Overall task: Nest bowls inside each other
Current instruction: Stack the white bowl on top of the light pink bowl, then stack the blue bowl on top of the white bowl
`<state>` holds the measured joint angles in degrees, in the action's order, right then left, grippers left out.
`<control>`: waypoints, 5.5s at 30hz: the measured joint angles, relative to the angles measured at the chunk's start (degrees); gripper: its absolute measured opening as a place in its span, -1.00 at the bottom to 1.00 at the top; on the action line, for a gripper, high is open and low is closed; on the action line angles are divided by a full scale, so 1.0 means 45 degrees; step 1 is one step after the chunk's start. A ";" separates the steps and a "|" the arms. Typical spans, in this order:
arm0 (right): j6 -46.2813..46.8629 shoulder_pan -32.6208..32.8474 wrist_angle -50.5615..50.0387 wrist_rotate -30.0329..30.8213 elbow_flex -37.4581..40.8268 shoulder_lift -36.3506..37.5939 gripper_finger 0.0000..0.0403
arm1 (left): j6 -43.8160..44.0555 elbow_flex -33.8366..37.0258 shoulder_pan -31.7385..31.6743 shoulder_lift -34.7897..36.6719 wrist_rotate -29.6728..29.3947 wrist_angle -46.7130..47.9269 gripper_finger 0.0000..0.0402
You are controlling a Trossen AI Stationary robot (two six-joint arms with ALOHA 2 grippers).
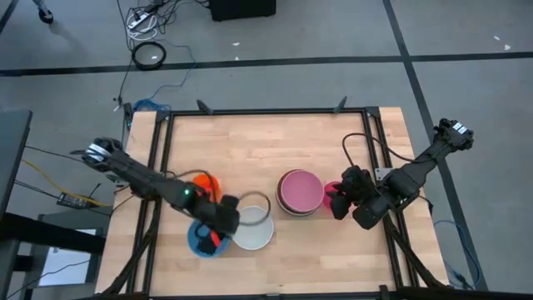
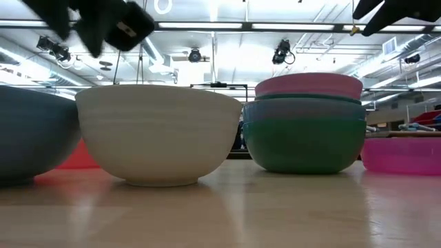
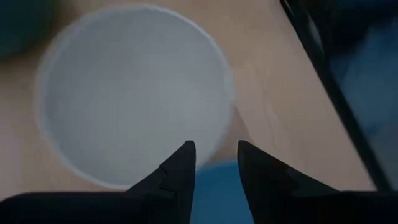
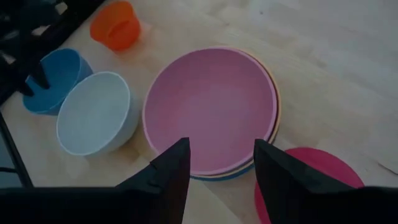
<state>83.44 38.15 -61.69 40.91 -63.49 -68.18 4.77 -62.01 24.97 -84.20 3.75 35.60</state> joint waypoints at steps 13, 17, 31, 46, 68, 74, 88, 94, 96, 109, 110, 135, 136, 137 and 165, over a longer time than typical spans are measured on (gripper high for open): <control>-0.0602 0.0000 -0.0024 -0.0015 -0.0003 -0.0010 -0.19 | -0.1800 -0.3237 0.0637 -0.3180 -0.1530 0.1765 -0.36; -0.1029 -0.0005 -0.0019 -0.0091 -0.0003 -0.0010 -0.19 | -0.2013 -0.3437 0.0623 -0.3732 -0.1459 0.1726 -0.36; -0.2410 -0.0005 -0.0302 -0.0461 -0.0003 -0.0015 -0.19 | 0.0359 -0.3534 0.0701 -0.4139 -0.0855 0.1908 -0.36; -0.4573 0.0024 -0.0514 -0.1322 -0.0003 -0.0015 -0.19 | 0.2833 -0.4121 0.0885 -0.4892 -0.1291 0.1001 -0.36; -0.5048 0.0029 -0.1394 -0.1307 -0.0003 -0.0015 -0.20 | 0.4661 -0.4752 0.0783 -0.6291 -0.2816 -0.0840 -0.94; -0.4912 0.0029 -0.1508 -0.1033 -0.0003 -0.0015 -0.21 | 0.2477 -0.7664 0.0729 -0.6302 -0.5266 0.1776 -0.96; 0.0359 0.1657 -0.5450 -0.0444 -0.0002 -0.0015 -0.21 | -0.2147 -0.9277 -0.2566 -0.6295 -0.4925 0.1124 -0.97; 0.2386 0.2822 -0.6300 -0.0331 0.0001 -0.0010 -0.21 | -0.2312 -0.8586 -0.2966 -0.6295 -0.3436 -0.0016 -0.97; 0.2669 0.3063 -0.6292 -0.0238 0.0001 -0.0010 -0.21 | -0.2278 -0.8328 -0.2966 -0.6295 -0.3372 -0.0354 -0.97; 0.3034 0.3269 -0.6290 -0.0275 0.0001 -0.0015 -0.21 | -0.1201 -0.7857 -0.2703 -0.6295 -0.3275 -0.2150 -0.65; 0.3025 0.3269 -0.6285 -0.0296 0.0001 -0.0015 -0.21 | -0.0970 -0.7857 -0.2727 -0.6295 -0.3215 -0.2109 -0.61; 0.2913 0.3269 -0.6207 -0.0325 0.0001 -0.0019 -0.22 | 0.6814 -0.9423 0.1910 -0.6242 -0.2582 0.6447 -0.31; 0.2913 0.3269 -0.6197 -0.0325 0.0001 -0.0019 -0.22 | 0.7275 -0.9336 0.2137 -0.6230 -0.2761 0.6438 -0.31; 0.2908 0.3269 -0.6189 -0.0321 0.0001 -0.0019 -0.22 | 0.7751 -0.9260 0.2362 -0.6227 -0.2938 0.6503 -0.31; 0.2121 0.3245 -0.5984 0.0112 0.0006 -0.0024 -0.22 | 1.3422 -0.6437 0.3954 -0.6242 -0.3599 0.7634 -0.32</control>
<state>92.99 52.75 -88.62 41.41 -63.46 -68.29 65.17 -90.97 42.76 -112.29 -12.45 69.96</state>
